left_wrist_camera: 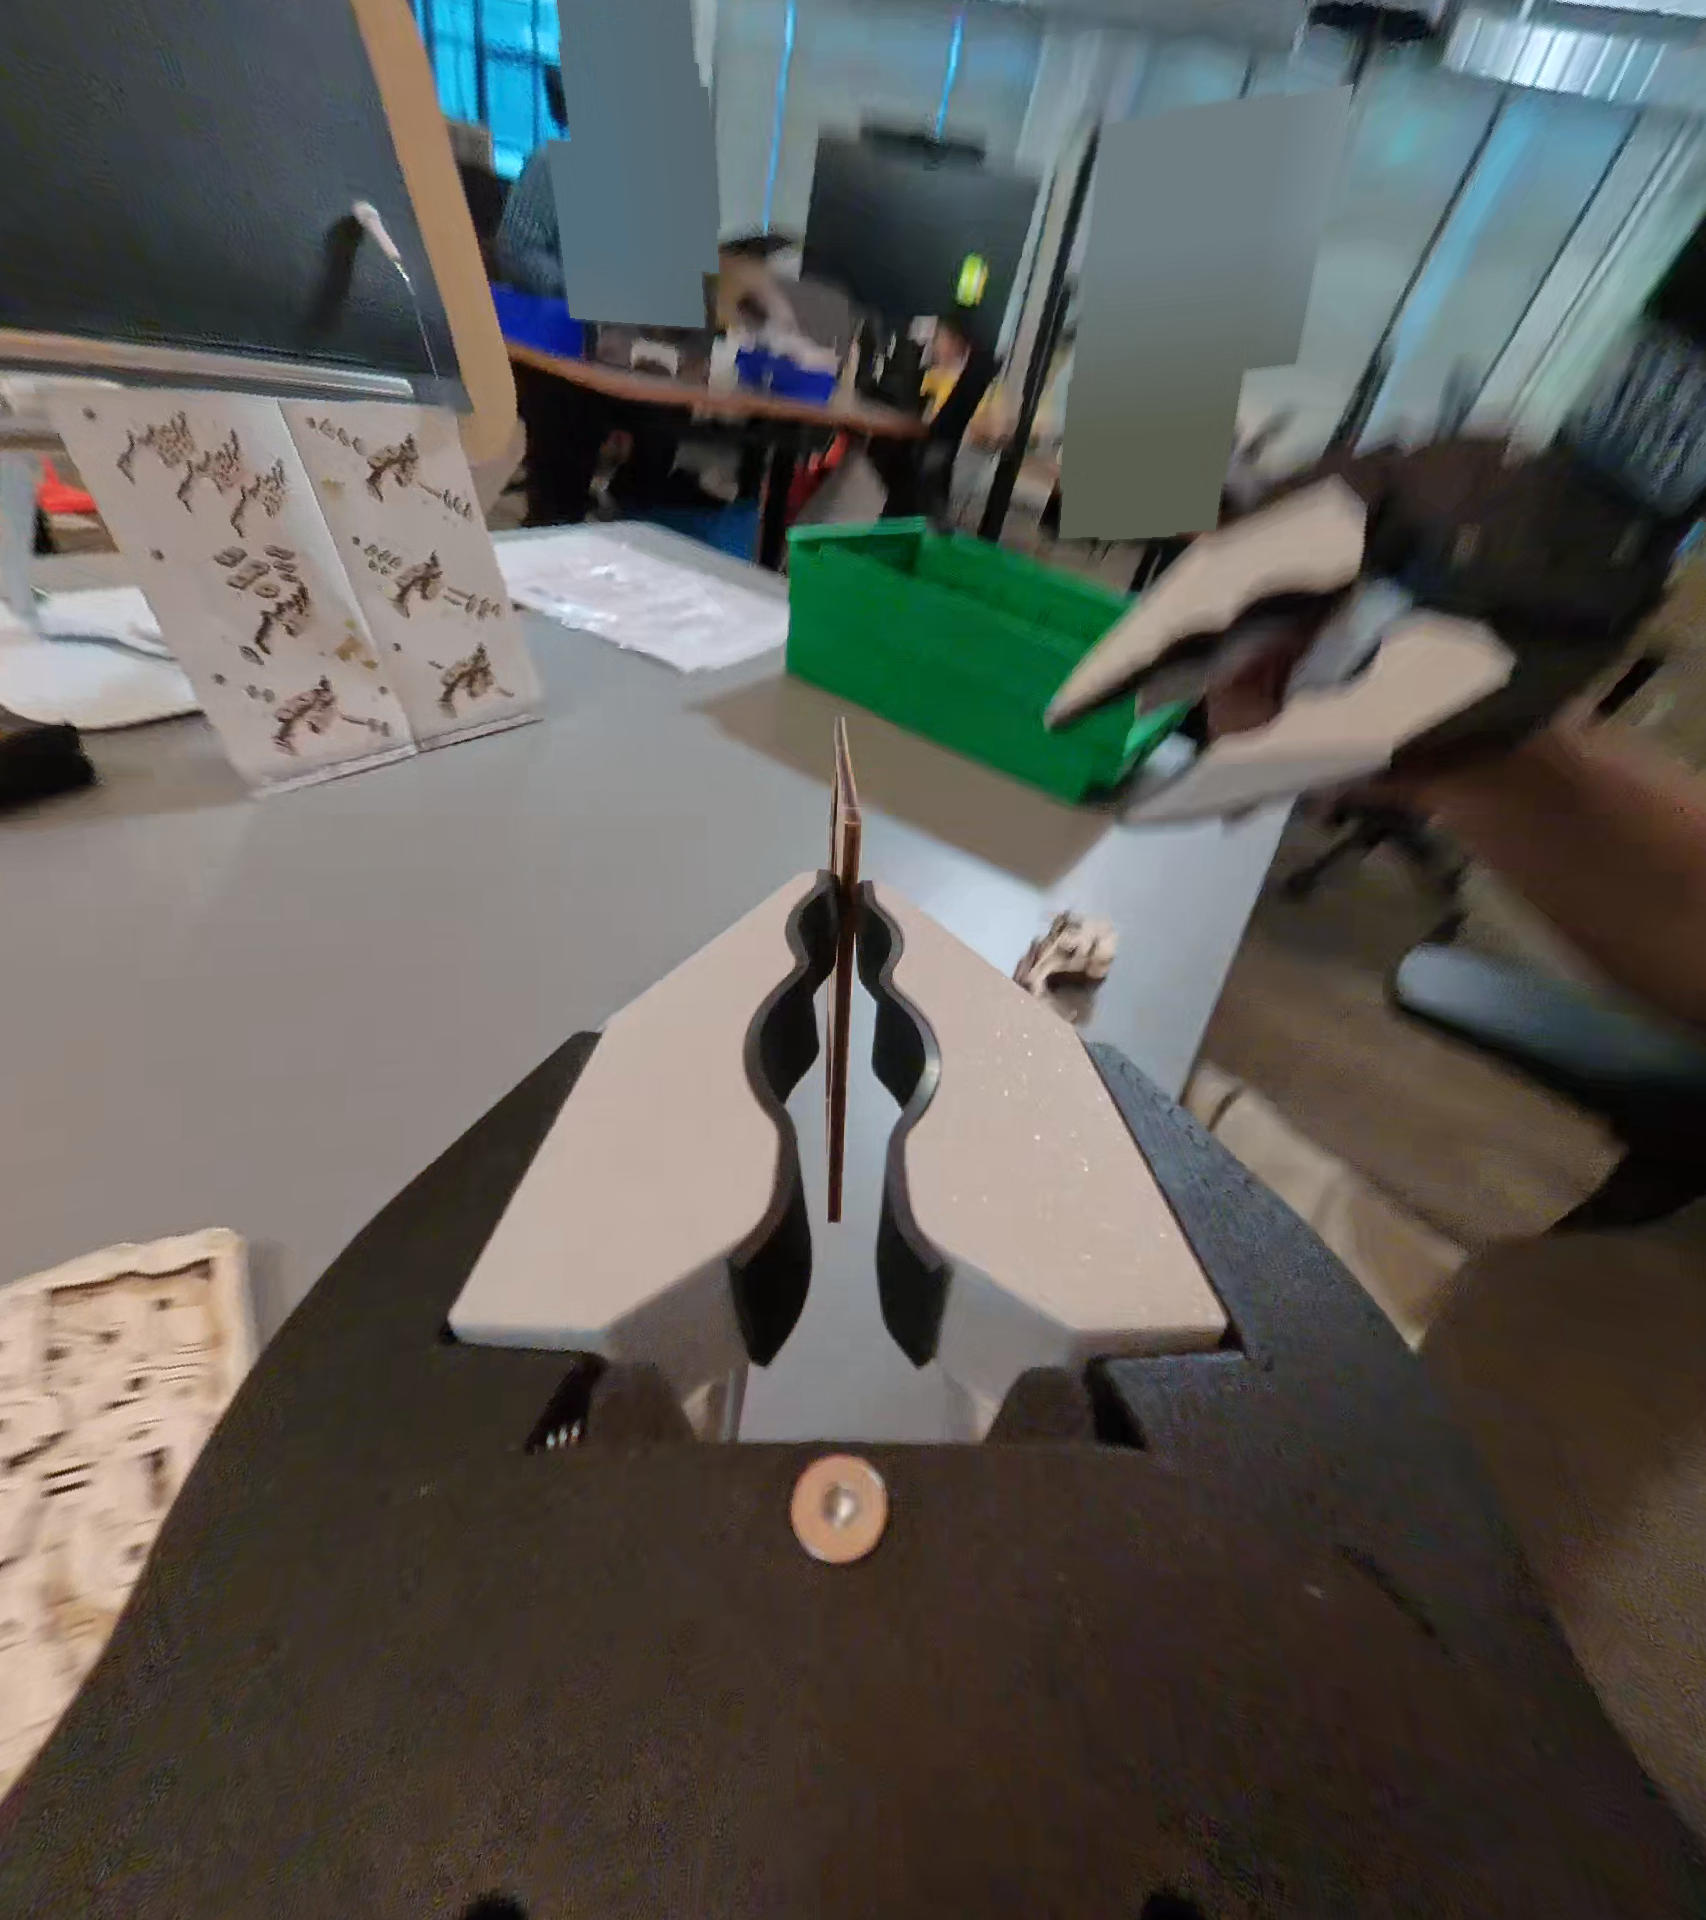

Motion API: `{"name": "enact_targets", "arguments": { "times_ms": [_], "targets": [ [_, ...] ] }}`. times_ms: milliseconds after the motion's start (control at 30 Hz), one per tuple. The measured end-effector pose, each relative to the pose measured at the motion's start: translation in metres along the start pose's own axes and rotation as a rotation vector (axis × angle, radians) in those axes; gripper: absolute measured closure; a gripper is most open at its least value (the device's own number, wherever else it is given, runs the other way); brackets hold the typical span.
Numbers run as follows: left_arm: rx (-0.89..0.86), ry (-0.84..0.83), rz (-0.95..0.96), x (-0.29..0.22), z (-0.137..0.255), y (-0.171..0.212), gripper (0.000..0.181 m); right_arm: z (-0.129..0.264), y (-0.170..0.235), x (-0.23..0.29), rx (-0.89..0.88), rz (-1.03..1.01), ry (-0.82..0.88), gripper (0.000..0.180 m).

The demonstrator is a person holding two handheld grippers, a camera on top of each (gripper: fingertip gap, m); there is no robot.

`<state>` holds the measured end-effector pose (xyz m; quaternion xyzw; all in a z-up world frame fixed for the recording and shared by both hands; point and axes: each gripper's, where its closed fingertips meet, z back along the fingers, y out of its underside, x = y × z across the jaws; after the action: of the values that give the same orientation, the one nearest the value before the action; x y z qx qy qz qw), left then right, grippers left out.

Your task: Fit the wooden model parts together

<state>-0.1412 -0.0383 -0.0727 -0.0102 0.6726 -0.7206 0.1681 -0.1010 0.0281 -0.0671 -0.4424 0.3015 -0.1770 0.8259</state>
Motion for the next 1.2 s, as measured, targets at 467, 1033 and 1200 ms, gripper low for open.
{"name": "enact_targets", "arguments": {
  "times_ms": [467,1033,1200],
  "targets": [
    [0.020,0.095,0.185,-0.001,-0.006,0.018,0.180,-0.071,-0.009,0.008,0.318,0.270,-0.552,0.171],
    [0.046,0.066,0.285,0.019,-0.011,0.040,0.180,-0.097,0.005,0.011,0.334,0.103,-0.692,0.174],
    [0.034,0.066,0.287,0.022,-0.008,0.038,0.180,-0.102,0.012,0.014,0.335,0.103,-0.697,0.172]
  ]
}}
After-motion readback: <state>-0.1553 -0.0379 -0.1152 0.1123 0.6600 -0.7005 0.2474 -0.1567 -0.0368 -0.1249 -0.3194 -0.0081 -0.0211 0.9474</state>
